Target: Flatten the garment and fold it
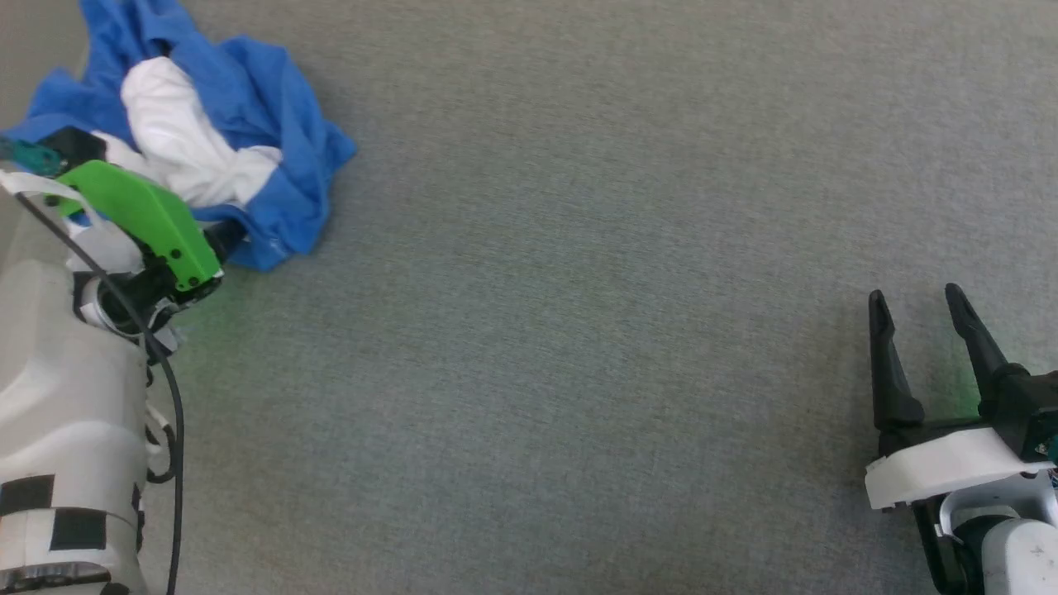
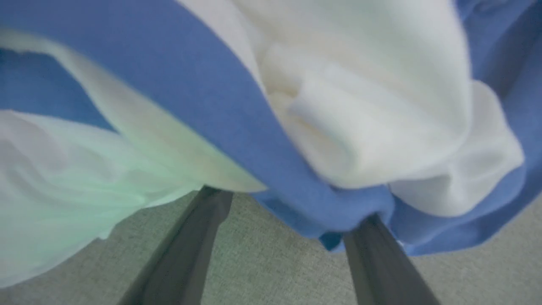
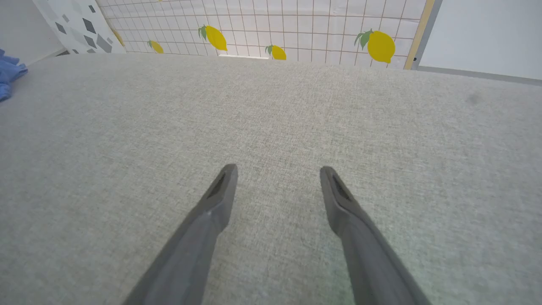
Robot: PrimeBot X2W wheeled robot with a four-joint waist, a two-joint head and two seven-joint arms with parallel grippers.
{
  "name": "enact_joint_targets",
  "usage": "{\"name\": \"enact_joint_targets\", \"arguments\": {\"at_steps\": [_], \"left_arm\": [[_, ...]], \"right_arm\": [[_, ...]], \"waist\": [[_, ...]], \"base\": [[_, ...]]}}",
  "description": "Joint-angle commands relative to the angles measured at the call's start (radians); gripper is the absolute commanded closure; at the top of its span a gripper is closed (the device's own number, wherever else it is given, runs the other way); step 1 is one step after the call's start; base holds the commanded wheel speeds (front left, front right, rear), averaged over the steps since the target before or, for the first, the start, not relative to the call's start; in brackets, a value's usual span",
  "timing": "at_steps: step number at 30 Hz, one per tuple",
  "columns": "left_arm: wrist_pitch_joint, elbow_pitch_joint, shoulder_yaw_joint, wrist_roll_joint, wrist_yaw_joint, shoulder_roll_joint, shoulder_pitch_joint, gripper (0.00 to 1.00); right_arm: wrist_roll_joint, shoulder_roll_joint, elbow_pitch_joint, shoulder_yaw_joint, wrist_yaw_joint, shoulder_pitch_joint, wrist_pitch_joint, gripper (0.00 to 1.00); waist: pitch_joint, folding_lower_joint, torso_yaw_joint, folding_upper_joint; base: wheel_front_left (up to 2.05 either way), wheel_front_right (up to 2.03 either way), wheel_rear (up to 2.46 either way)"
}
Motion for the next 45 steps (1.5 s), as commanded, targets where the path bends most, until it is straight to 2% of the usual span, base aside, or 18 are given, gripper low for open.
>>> {"name": "enact_joint_targets", "arguments": {"at_steps": [1,2,9,14,20,25,29,33,35,40,43,45], "left_arm": [[-0.021,0.024,-0.012,0.02,0.008,-0.004,0.033,0.67],[-0.052,0.018,-0.019,0.027,-0.001,0.0,0.032,1.0],[-0.285,-0.094,0.007,-0.026,-0.037,-0.007,-0.069,1.0],[-0.404,-0.251,-0.047,-0.042,-0.041,-0.004,-0.193,1.0],[-0.407,-0.405,-0.143,-0.096,-0.041,-0.041,-0.312,1.0],[-0.37,-0.454,-0.209,-0.159,-0.041,-0.085,-0.346,1.0],[-0.337,-0.505,-0.283,-0.215,-0.041,-0.12,-0.262,1.0],[-0.303,-0.549,-0.393,-0.234,-0.041,-0.153,-0.072,1.0],[-0.282,-0.553,-0.436,-0.272,-0.04,-0.19,0.068,1.0],[-0.19,-0.491,-0.611,-0.224,-0.023,-0.188,0.336,1.0],[-0.12,-0.434,-0.688,-0.213,0.003,-0.187,0.446,1.0],[-0.093,-0.411,-0.707,-0.214,0.03,-0.187,0.489,1.0]], "right_arm": [[0.006,-0.001,0.001,-0.001,-0.002,-0.016,-0.008,0.0],[0.009,-0.001,0.007,-0.001,-0.002,-0.018,-0.011,0.0],[0.048,-0.001,0.08,0.03,-0.002,-0.02,-0.046,0.0],[0.106,-0.001,0.158,0.068,-0.002,-0.017,-0.098,0.0],[0.167,-0.001,0.242,0.094,-0.002,0.001,-0.15,0.0],[0.194,-0.001,0.289,0.091,-0.002,0.018,-0.176,0.0],[0.204,-0.001,0.309,0.072,-0.002,0.039,-0.187,0.0],[0.206,-0.001,0.321,0.051,-0.002,0.059,-0.193,0.0],[0.205,-0.001,0.325,0.048,-0.002,0.065,-0.195,0.0],[0.207,-0.001,0.328,0.053,-0.002,0.07,-0.197,0.0],[0.208,-0.001,0.327,0.055,-0.002,0.07,-0.198,0.0],[0.21,-0.001,0.326,0.052,-0.002,0.07,-0.198,0.0]], "waist": [[0.012,-0.0001,-0.014,-0.0001],[0.003,-0.0001,-0.009,-0.0001],[-0.108,-0.0001,0.004,-0.0001],[-0.223,-0.0001,-0.035,-0.0001],[-0.336,-0.0001,-0.112,-0.0001],[-0.388,-0.0001,-0.179,-0.0001],[-0.409,-0.0001,-0.209,-0.0001],[-0.422,-0.0001,-0.225,-0.0001],[-0.429,-0.0001,-0.235,-0.0001],[-0.434,-0.0001,-0.257,-0.0001],[-0.436,-0.0001,-0.262,-0.0001],[-0.435,-0.0001,-0.261,-0.0001]], "base": [[0.0,0.0,0.0],[0.0,0.0,0.0],[0.0,0.0,0.0],[0.0,0.0,0.0],[0.0,0.0,0.0],[0.0,0.0,0.0],[0.0,0.0,0.0],[0.0,0.0,0.0],[0.0,0.0,0.0],[0.0,0.0,0.0],[0.0,0.0,0.0],[0.0,0.0,0.0]]}}
